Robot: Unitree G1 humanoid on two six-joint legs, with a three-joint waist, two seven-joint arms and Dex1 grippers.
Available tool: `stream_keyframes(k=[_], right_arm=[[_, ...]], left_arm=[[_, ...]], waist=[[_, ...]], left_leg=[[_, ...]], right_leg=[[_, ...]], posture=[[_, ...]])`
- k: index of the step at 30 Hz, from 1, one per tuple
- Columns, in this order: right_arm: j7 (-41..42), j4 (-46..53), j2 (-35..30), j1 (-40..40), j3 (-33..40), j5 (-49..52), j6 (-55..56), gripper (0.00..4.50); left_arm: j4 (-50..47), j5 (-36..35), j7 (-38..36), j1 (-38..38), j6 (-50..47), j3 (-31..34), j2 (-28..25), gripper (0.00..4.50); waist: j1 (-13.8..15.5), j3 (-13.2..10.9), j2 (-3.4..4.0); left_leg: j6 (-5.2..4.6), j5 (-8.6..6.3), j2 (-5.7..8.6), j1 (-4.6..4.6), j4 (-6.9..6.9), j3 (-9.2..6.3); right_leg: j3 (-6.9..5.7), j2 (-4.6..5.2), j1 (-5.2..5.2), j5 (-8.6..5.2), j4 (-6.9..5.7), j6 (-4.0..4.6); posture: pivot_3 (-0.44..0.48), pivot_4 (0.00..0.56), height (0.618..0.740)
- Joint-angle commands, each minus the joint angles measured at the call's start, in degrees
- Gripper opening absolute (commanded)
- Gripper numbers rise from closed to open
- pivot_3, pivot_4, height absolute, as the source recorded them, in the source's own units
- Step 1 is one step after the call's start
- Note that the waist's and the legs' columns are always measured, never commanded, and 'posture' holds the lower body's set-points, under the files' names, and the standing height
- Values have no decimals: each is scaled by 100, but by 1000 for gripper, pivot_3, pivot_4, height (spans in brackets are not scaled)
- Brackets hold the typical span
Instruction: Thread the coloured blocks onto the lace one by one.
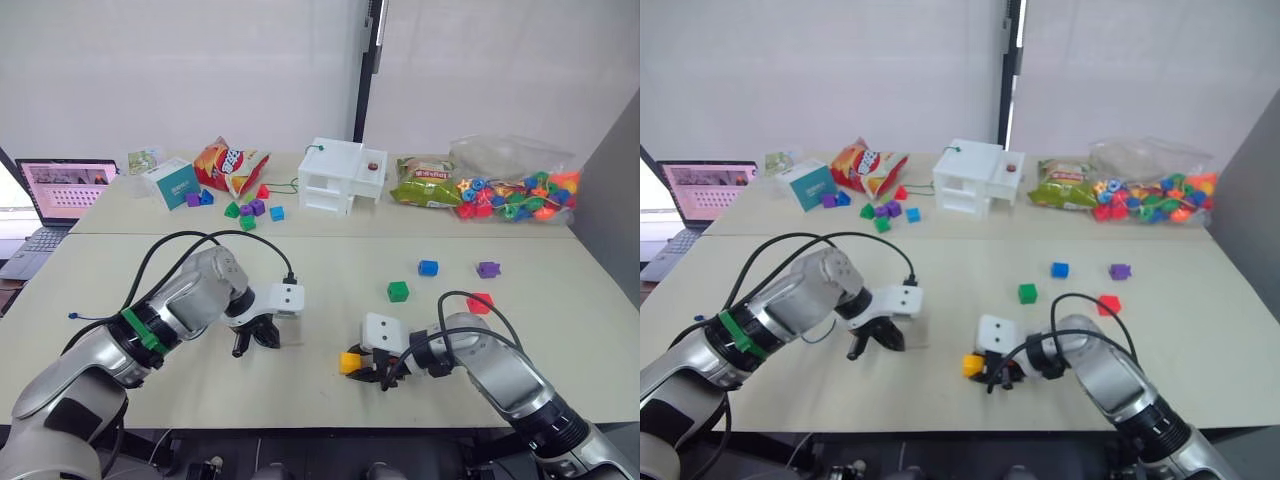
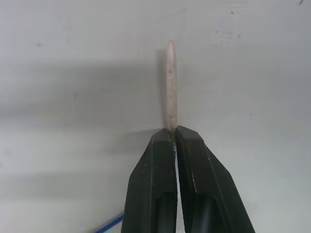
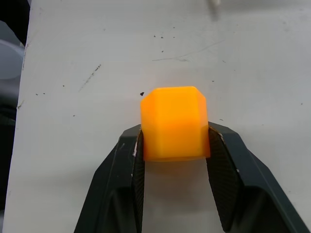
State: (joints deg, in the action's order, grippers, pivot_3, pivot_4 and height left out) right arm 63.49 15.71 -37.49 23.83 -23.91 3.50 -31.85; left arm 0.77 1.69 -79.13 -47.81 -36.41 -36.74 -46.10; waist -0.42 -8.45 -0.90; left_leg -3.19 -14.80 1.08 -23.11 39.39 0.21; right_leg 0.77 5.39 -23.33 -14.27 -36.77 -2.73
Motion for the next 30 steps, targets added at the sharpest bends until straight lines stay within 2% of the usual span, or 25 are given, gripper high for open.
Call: stream_keyframes(k=[1,6,10,15,19,23,28,30], right_arm=[[4,26,-50,-107,-96,7,-52,1273],[-33,59,-4,-112,-79,47,-112,1273],[-33,29,23,-80,-95,46,-118,1273],[-55,7,36,-87,-87,36,-107,1273],[-157,110,90,-175,-57,62,-178,1273],[-288,241,127,-276,-19,77,-271,1273],[-467,323,170,-386,58,81,-355,1273],[-506,355,190,-408,78,90,-392,1273]], left_arm=[[34,-2,248,305,526,386,-39,0],[88,228,570,747,890,548,119,0],[101,154,475,745,855,684,234,1320],[436,89,339,497,1258,932,203,2941],[884,-537,132,495,1699,1618,253,4228],[1545,-1177,-126,813,2648,2351,397,4278],[2296,-1663,-768,1174,3770,2789,631,4278],[2683,-1631,-921,1136,3955,2782,744,4278]], waist=[[21,0,0],[66,1,1],[107,1,1],[97,1,0],[74,1,0],[54,1,0],[18,1,0],[44,2,-15]], left_leg=[[0,0,0,0,1,0],[0,0,2,22,2,1],[0,0,3,30,3,2],[1,0,4,26,7,3],[1,0,1,19,7,3],[1,0,-4,18,6,2],[1,0,-4,18,1,2],[1,0,-2,15,1,2]], right_leg=[[-1,0,1,0,0,0],[0,2,19,0,-3,0],[-1,2,27,0,-8,0],[0,-1,19,0,-14,0],[0,-6,9,-1,-14,2],[0,-5,7,-2,-11,5],[-1,-4,5,-5,-11,10],[-5,2,6,-5,-10,10]], posture=[[0,150,740],[0,150,740],[0,150,740],[0,150,740],[0,150,740],[0,150,740],[0,150,740],[0,150,740]])
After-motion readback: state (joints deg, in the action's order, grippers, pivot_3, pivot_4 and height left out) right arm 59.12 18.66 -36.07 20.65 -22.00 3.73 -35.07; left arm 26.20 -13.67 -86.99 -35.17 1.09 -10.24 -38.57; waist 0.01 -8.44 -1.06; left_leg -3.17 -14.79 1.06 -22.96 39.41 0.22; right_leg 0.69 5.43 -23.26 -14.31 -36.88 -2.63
